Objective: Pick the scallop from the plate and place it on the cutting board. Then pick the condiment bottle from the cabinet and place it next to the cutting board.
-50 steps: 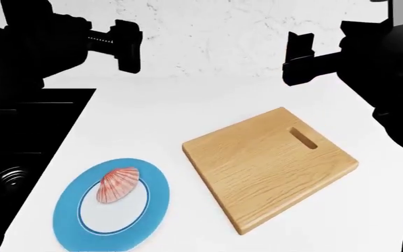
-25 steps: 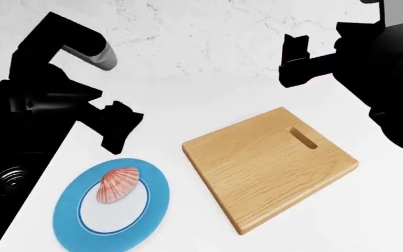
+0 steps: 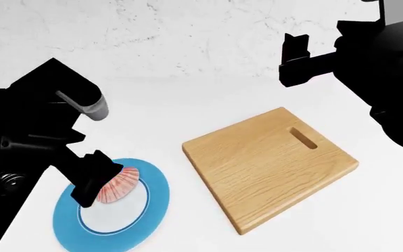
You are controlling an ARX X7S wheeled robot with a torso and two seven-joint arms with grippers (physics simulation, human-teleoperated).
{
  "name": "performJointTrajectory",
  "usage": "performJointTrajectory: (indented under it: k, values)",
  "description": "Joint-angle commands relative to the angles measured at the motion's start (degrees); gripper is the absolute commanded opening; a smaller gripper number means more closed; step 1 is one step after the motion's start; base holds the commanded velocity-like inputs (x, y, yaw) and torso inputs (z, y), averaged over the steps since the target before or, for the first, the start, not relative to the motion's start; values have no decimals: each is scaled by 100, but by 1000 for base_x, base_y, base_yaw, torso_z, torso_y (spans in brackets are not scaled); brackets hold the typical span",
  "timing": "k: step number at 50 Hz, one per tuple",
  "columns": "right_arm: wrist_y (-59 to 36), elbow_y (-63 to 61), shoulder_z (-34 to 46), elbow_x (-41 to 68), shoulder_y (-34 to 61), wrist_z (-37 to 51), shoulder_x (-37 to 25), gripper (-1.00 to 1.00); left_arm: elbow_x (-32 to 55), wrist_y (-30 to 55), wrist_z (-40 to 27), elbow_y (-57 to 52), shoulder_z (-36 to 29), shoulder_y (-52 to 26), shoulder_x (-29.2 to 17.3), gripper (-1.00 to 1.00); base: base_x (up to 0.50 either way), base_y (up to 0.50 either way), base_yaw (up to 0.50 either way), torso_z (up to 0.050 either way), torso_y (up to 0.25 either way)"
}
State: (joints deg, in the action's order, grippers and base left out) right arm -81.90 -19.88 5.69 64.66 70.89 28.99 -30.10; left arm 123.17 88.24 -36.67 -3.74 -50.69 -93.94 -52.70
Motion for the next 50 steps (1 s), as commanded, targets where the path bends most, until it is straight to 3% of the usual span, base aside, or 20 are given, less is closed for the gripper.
performJointTrajectory:
  k: [1,22,50]
  values:
    - [68,28,79,63,36,34,-39,100,66,-135,28,-125,-408,-37,-141,100,0,0,0,0,0]
    - [148,25,165,171,59,82,-120,100,-1314,-307,674,-96,-505,475,413,100,0,0,0,0,0]
    - [303,6,218,280,-41,125,-255,100,-1413,-611,664,-260,-793,726,490,100,0,0,0,0,0]
